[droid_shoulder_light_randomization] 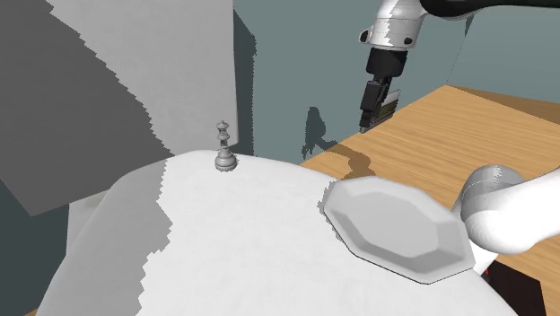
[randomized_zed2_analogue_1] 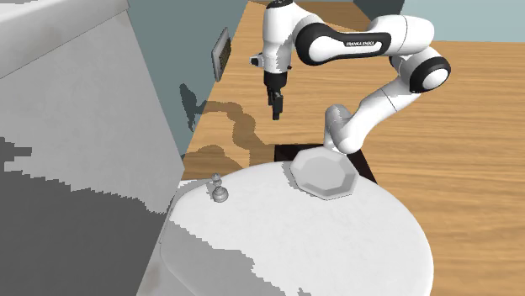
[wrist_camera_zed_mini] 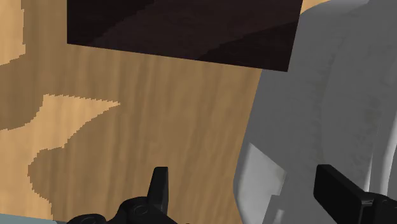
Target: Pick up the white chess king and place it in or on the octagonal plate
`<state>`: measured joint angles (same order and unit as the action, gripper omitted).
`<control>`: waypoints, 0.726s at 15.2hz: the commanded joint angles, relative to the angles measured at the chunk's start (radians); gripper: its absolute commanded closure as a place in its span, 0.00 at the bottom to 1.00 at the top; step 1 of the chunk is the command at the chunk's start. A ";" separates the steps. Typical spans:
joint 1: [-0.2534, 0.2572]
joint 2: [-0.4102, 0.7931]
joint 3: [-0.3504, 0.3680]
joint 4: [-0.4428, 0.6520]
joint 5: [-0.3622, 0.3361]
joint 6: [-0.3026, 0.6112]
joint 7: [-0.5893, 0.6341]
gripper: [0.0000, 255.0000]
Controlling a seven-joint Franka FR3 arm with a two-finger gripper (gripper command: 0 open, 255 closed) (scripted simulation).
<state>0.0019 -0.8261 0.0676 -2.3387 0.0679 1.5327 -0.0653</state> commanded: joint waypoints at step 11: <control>0.012 0.276 0.207 0.264 0.098 -0.001 0.275 0.00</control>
<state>0.0148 -0.5851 0.2548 -2.1120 0.1608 1.5349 0.1794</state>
